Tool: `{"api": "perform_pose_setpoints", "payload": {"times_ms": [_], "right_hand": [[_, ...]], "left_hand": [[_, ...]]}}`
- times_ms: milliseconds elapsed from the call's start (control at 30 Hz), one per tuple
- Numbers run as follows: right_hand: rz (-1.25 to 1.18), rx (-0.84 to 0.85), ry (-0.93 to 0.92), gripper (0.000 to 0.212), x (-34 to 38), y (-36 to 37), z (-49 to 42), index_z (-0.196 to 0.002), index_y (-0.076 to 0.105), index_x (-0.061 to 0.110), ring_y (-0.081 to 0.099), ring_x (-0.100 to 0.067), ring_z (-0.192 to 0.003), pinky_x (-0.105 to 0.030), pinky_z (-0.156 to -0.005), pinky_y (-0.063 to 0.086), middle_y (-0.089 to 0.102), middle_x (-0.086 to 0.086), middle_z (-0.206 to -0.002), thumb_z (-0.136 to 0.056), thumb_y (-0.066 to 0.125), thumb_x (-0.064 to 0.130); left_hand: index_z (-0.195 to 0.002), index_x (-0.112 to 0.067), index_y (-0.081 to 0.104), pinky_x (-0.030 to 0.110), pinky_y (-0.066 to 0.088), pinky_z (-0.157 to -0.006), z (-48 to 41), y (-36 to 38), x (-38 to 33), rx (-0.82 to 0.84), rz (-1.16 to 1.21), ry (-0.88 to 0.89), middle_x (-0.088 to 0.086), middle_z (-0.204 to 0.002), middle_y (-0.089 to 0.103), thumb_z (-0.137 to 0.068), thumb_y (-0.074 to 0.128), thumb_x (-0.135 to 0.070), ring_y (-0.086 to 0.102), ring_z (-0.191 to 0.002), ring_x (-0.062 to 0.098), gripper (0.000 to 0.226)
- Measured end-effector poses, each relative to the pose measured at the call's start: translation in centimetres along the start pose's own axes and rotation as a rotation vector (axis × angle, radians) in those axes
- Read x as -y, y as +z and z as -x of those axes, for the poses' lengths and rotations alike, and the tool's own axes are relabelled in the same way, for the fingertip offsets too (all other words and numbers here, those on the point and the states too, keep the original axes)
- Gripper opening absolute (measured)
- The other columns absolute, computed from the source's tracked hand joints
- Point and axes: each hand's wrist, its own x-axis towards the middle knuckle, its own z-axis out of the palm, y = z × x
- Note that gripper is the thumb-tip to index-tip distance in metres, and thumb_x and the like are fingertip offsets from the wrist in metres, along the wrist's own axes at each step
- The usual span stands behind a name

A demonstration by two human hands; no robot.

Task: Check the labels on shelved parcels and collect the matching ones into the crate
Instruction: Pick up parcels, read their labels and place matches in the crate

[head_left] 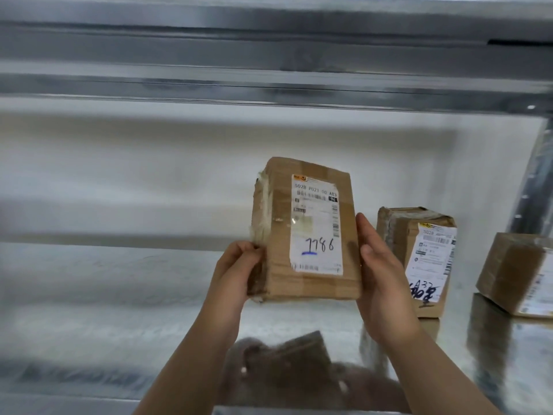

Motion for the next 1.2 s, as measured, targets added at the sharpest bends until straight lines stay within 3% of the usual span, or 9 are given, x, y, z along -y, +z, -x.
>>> {"api": "perform_pose_setpoints", "payload": {"times_ms": [100,200,300,400,467,667,800,1033,1200], "right_hand": [[0.131,0.065,-0.073,0.05,-0.1,0.2,0.3,-0.146,0.058,0.037,0.051,-0.024,-0.145,-0.051,-0.121,0.041,0.056,-0.001,-0.156,-0.097,0.053,0.026],[0.226,0.088,-0.099,0.062,-0.2,0.4,0.6,-0.153,0.048,0.046,0.033,-0.021,-0.157,-0.06,-0.127,0.023,0.041,0.006,-0.166,-0.094,0.066,0.052],[0.225,0.141,-0.073,0.057,-0.1,1.0,1.0,-0.149,0.043,0.059,0.036,-0.012,-0.155,-0.057,-0.128,0.024,0.042,0.016,-0.164,-0.096,0.058,0.046],[0.247,0.171,-0.08,0.065,0.0,1.2,1.3,-0.156,0.033,0.056,0.033,-0.011,-0.156,-0.058,-0.128,0.021,0.039,0.017,-0.166,-0.095,0.057,0.058],[0.259,0.189,-0.081,0.075,-0.2,1.2,1.4,-0.16,0.032,0.049,0.031,-0.017,-0.157,-0.06,-0.128,0.021,0.037,0.009,-0.168,-0.092,0.058,0.07],[0.173,0.169,-0.041,0.081,1.3,2.5,1.6,-0.148,0.05,0.04,0.059,-0.02,-0.136,-0.033,-0.102,0.055,0.059,0.004,-0.148,-0.081,0.06,0.084],[0.077,0.213,-0.07,0.079,3.0,4.8,1.5,-0.143,0.048,0.035,0.062,-0.014,-0.129,-0.029,-0.096,0.057,0.06,0.006,-0.143,-0.081,0.065,0.08],[-0.225,0.458,0.103,0.11,1.4,12.2,3.4,-0.154,0.038,0.028,0.071,-0.017,-0.122,-0.033,-0.085,0.063,0.072,0.008,-0.134,-0.066,0.081,0.076],[-0.461,0.658,0.202,0.093,-2.3,22.7,7.4,-0.16,0.03,0.021,0.064,-0.022,-0.132,-0.035,-0.095,0.061,0.065,0.0,-0.145,-0.088,0.07,0.063]], "left_hand": [[-0.112,0.003,0.062,0.042,0.057,-0.076,0.0,0.2,-0.1,0.056,-0.063,-0.027,0.023,-0.106,0.073,-0.101,0.048,-0.036,0.07,-0.094,0.035,0.043],[-0.103,-0.008,0.07,0.047,0.059,-0.09,0.4,0.6,-0.4,0.065,-0.089,0.026,0.019,-0.108,0.075,-0.096,0.049,-0.045,0.074,-0.101,0.034,0.043],[-0.108,-0.005,0.058,0.032,0.061,-0.079,0.0,0.8,0.3,-0.036,-0.046,0.076,0.017,-0.11,0.072,-0.107,0.054,-0.025,0.073,-0.1,0.028,0.02],[-0.091,-0.014,0.054,0.046,0.057,-0.083,-0.3,0.7,0.7,-0.098,0.004,0.244,0.026,-0.129,0.062,-0.104,0.054,-0.002,0.066,-0.113,0.04,0.017],[-0.102,-0.018,0.059,0.051,0.057,-0.085,0.4,0.9,0.3,-0.033,0.111,0.345,0.026,-0.132,0.06,-0.107,0.045,0.002,0.064,-0.114,0.042,0.025],[-0.146,-0.038,0.051,0.062,0.046,-0.109,2.4,1.1,-2.4,0.142,0.229,0.302,0.01,-0.144,0.061,-0.106,0.04,-0.051,0.058,-0.133,0.037,0.044],[-0.155,-0.037,0.038,0.038,0.056,-0.1,4.9,0.5,-4.3,0.171,0.139,0.415,-0.003,-0.148,0.06,-0.103,0.024,-0.051,0.059,-0.135,0.022,0.055],[-0.155,-0.031,0.036,0.029,0.049,-0.107,10.2,-5.7,-8.0,-0.054,-0.06,0.522,-0.006,-0.15,0.058,-0.104,0.017,-0.045,0.054,-0.14,0.015,0.056],[-0.16,-0.027,0.031,0.046,0.033,-0.122,17.1,-15.2,-10.3,-0.362,-0.26,0.506,-0.001,-0.158,0.049,-0.106,0.02,-0.042,0.044,-0.148,0.019,0.057]]}}
